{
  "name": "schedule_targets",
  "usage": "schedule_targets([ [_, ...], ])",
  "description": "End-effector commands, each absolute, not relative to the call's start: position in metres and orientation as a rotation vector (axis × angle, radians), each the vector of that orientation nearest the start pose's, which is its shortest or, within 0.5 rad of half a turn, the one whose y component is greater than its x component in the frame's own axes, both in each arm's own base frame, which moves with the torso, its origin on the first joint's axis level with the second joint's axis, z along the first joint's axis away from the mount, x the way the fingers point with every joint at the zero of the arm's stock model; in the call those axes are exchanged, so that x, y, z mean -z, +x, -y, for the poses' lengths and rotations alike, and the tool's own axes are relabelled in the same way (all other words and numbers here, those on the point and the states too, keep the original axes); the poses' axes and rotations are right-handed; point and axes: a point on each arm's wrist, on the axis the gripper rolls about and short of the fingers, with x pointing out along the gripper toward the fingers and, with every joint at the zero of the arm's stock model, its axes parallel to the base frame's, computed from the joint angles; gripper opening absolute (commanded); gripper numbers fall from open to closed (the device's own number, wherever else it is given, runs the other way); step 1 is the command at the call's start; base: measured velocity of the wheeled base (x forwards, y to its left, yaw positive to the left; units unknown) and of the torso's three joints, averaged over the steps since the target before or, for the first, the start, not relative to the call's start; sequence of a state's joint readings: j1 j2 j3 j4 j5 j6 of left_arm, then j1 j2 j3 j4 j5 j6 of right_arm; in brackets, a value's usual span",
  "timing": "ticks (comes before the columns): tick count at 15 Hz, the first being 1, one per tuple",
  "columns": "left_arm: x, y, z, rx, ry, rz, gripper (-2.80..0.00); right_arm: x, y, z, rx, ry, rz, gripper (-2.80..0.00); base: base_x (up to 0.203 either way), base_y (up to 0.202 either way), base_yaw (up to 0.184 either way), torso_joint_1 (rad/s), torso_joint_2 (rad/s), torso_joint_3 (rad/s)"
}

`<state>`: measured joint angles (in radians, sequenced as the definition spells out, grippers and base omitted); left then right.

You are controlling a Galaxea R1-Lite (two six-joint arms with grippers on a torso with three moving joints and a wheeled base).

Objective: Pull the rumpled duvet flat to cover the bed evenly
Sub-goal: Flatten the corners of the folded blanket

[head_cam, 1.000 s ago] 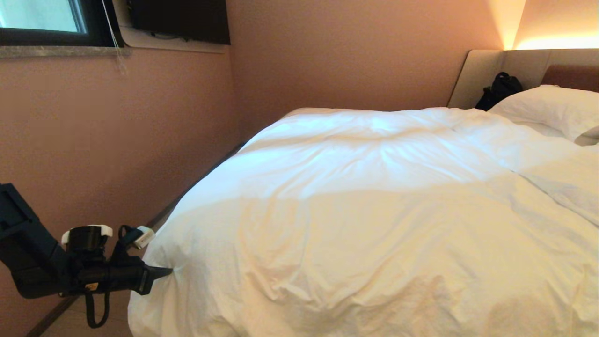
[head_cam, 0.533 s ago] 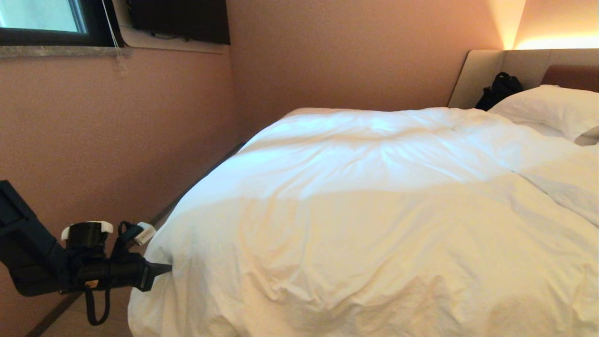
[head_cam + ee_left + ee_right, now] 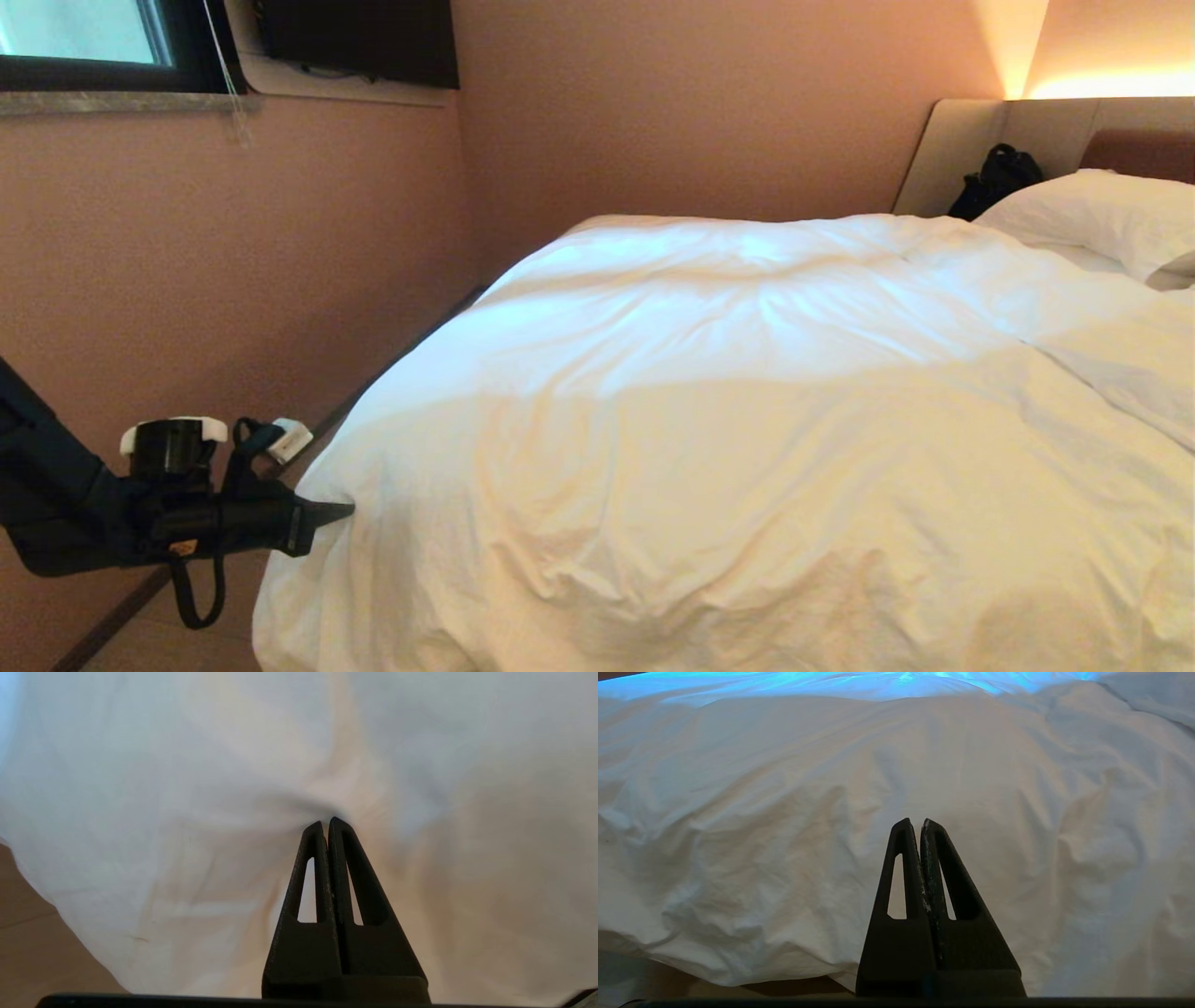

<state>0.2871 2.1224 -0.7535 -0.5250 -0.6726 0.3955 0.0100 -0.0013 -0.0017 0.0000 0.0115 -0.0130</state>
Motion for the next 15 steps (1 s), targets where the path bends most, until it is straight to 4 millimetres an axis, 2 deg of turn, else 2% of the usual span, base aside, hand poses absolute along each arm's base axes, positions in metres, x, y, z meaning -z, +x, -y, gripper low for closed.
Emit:
schedule_targets([
  [1,-0.051,0.319,-0.076,0.496,-0.013,-0.605,-2.8,-0.076,-0.023,0.0,-0.023,-0.014,0.002,-2.8,0.0,0.0,0.0,0.0,0.0,0.0],
  [5,-0.084,0.317,-0.059,0.506,-0.02,-0.535,-2.8,-0.076,-0.023,0.0,-0.023,-0.014,0.002,-2.8,0.0,0.0,0.0,0.0,0.0,0.0],
  [8,-0.104,0.326,-0.048,0.501,-0.085,-0.497,-2.8,-0.076,-0.023,0.0,-0.023,-0.014,0.002,-2.8,0.0,0.0,0.0,0.0,0.0,0.0],
  [10,-0.112,0.333,-0.043,0.474,-0.108,-0.487,-2.8,-0.076,-0.023,0.0,-0.023,-0.014,0.002,-2.8,0.0,0.0,0.0,0.0,0.0,0.0],
  [15,-0.11,0.335,-0.037,0.465,-0.112,-0.498,-2.8,-0.076,-0.023,0.0,-0.023,-0.014,0.002,-2.8,0.0,0.0,0.0,0.0,0.0,0.0],
])
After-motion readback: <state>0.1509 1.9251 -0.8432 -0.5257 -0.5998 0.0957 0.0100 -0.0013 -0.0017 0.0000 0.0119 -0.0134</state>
